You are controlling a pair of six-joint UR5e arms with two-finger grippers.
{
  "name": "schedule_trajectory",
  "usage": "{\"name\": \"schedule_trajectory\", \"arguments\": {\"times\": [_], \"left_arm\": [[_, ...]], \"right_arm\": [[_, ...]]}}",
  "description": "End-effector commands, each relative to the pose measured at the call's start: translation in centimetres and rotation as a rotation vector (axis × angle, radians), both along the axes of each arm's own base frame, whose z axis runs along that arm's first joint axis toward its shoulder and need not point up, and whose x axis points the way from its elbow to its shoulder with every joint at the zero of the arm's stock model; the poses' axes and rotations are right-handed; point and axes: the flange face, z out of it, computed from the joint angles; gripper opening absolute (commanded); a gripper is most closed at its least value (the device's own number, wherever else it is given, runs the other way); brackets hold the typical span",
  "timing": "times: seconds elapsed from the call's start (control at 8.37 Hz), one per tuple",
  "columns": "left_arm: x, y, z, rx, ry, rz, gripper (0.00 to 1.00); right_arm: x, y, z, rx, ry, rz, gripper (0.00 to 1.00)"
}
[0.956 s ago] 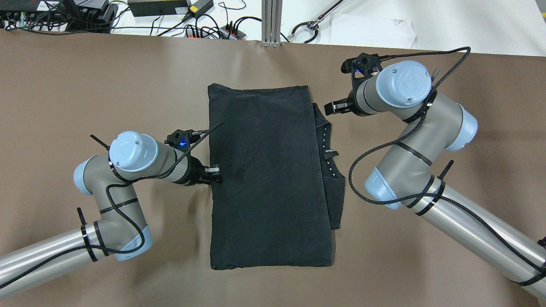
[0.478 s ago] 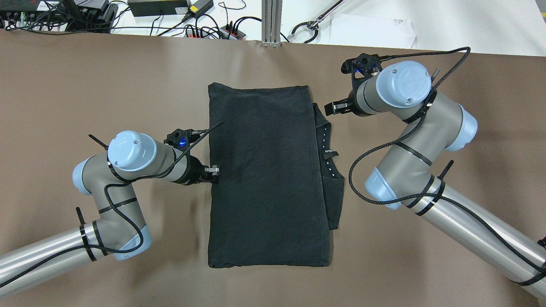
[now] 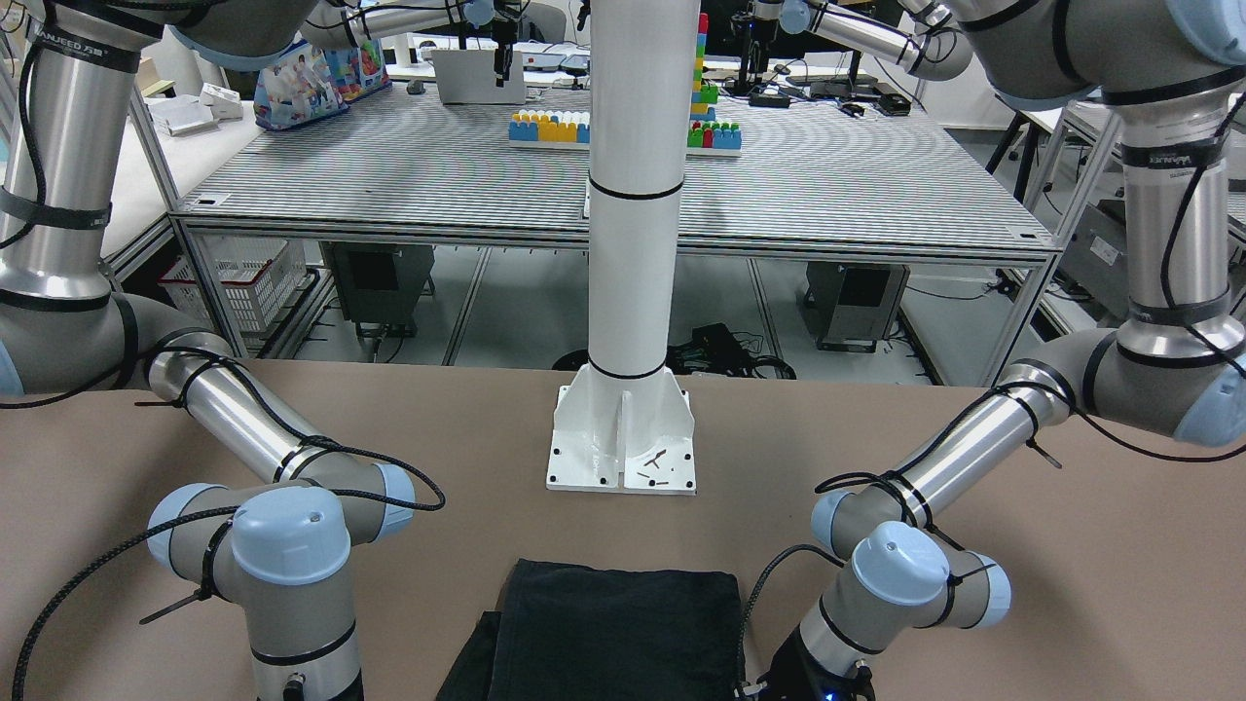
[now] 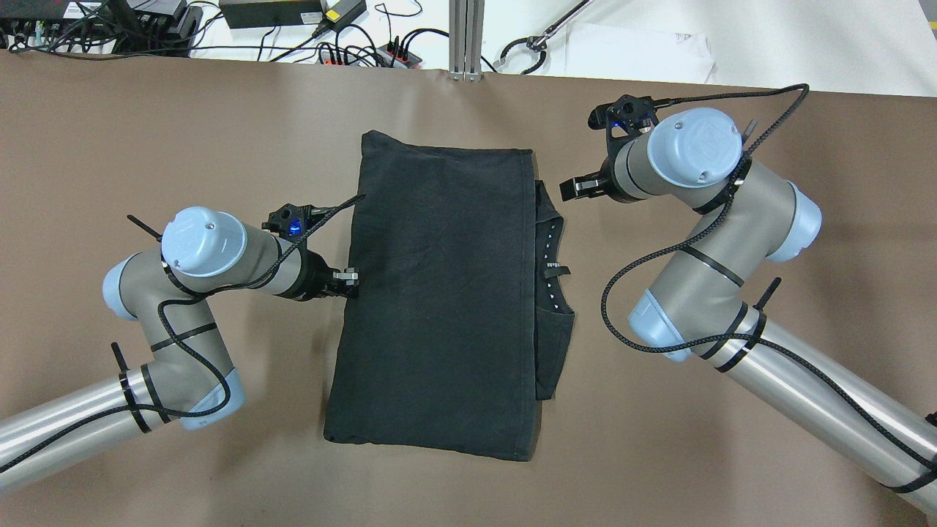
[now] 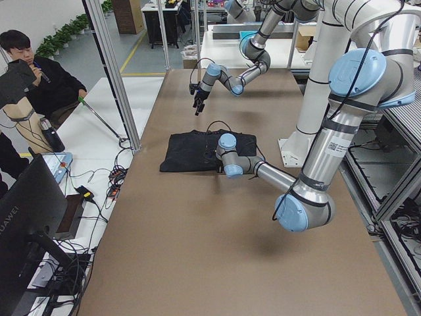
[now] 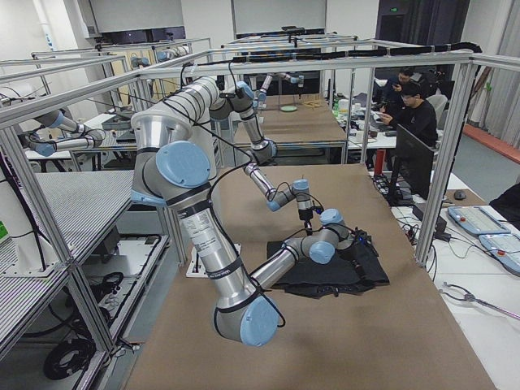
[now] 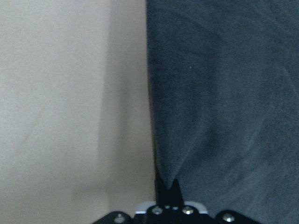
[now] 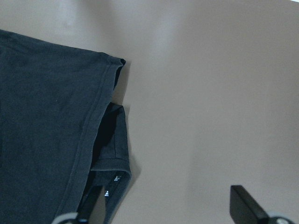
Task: Fold clothes
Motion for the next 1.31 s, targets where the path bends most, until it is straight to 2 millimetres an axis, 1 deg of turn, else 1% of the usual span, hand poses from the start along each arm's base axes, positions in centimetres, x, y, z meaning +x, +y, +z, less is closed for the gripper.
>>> {"name": "schedule_trajectory", "arguments": {"times": [0.0, 0.12, 0.24, 0.36, 0.48, 0.6, 0.72, 0.84, 0.96, 1.08, 1.2], "left_arm": [[-0.8, -0.5, 0.3, 0.019, -0.008, -0.005, 0.0], [-0.9, -0.6, -0.1, 0.034, -0.006, -0.018, 0.99], [-1.9, -0.2, 0.3, 0.053, 0.004, -0.04, 1.0], [-3.3, 0.7, -0.1, 0.064, 0.021, -0.036, 1.0], [-4.6, 1.4, -1.3, 0.074, 0.047, -0.06, 1.0], [-5.9, 2.2, -1.6, 0.061, 0.063, -0.091, 1.0], [-6.3, 2.3, -1.8, 0.003, 0.084, -0.163, 1.0], [-6.3, 2.5, -1.3, -0.056, 0.097, -0.21, 1.0], [-6.2, 3.5, -1.0, -0.137, 0.124, -0.229, 1.0], [-4.9, 6.2, -0.7, -0.19, 0.136, -0.201, 1.0], [-5.4, 8.2, -0.7, -0.243, 0.16, -0.2, 1.0]], "right_arm": [[0.1, 0.1, -0.2, 0.002, -0.004, -0.002, 0.94], [0.4, 0.5, -1.2, 0.017, -0.019, 0.001, 0.96], [0.3, 0.7, -1.4, 0.015, -0.026, 0.002, 0.96], [-0.5, 1.3, -1.7, 0.016, -0.033, -0.01, 0.96], [-0.7, 1.9, -2.2, 0.009, -0.05, -0.023, 0.95], [-1.4, 2.8, -2.4, -0.086, -0.127, -0.017, 0.95], [-3.8, 5.2, -3.5, -0.233, -0.235, 0.039, 0.95], [-4.9, 7.4, -5.1, -0.329, -0.324, 0.089, 0.94], [-5.5, 9.5, -7.0, -0.395, -0.426, 0.122, 0.93], [-6.7, 11.2, -7.7, -0.499, -0.517, 0.163, 0.93], [-7.6, 12.4, -8.1, -0.572, -0.571, 0.204, 0.92]]}}
